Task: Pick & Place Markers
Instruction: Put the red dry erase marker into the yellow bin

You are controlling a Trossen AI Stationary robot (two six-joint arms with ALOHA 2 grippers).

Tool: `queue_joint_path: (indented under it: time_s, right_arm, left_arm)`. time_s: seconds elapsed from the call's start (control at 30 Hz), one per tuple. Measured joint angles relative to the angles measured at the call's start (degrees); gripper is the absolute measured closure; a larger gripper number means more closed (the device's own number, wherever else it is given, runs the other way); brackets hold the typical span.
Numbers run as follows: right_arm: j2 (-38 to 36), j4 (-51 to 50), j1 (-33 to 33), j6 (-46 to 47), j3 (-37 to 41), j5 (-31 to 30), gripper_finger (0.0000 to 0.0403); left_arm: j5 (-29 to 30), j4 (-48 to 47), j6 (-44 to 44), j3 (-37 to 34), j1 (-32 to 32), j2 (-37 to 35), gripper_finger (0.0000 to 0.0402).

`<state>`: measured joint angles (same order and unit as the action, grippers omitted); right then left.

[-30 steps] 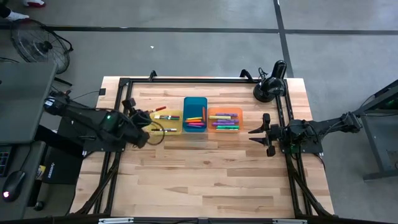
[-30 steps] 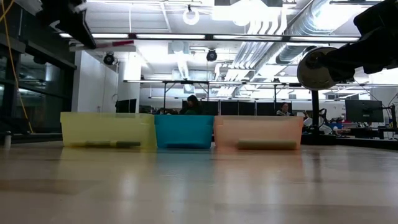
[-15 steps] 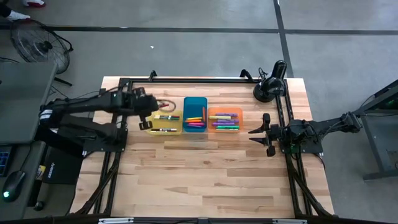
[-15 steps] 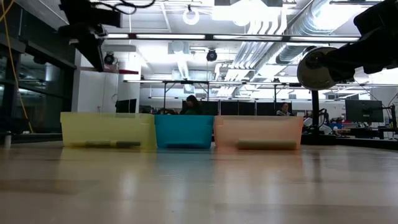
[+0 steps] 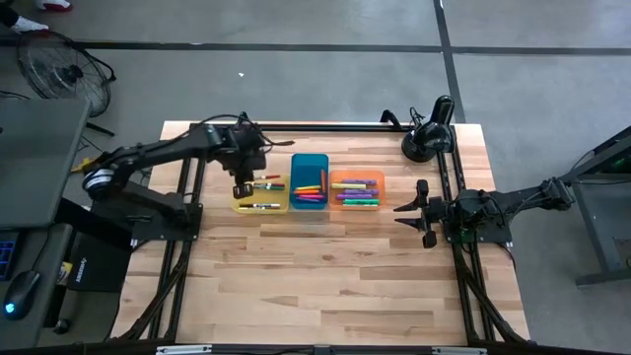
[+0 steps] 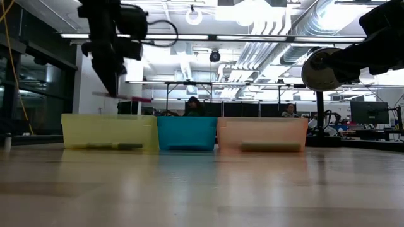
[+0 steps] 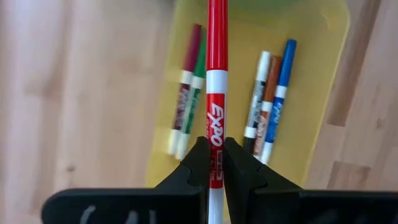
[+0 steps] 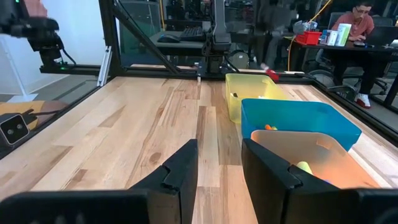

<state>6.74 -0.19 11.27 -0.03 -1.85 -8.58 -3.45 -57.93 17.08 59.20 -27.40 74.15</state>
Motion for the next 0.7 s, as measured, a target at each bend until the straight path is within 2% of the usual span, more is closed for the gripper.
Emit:
queue_joint_path:
  time_s: [0.2,0.37,0.5,0.7]
  right_arm:
    - [0.0,0.0,0.0,0.0,0.0,0.0,0.0290]
    - [0.0,0.0,0.0,0.0,0.0,0.0,0.0290]
    - [0.0,0.0,0.0,0.0,0.0,0.0,0.0290]
    - [0.0,0.0,0.0,0.0,0.0,0.0,0.0290]
  left_arm:
    - [-3.9,0.0,-0.8,0.0,0.0,5.7,0.0387]
    - [-4.0,1.7,-0.8,-0.8,0.0,6.8,0.0387]
    - [-7.2,6.1,-0.8,-4.9,0.0,6.6,0.0387]
    - [-8.2,11.3,-0.9,-13.1,0.0,6.1,0.0387]
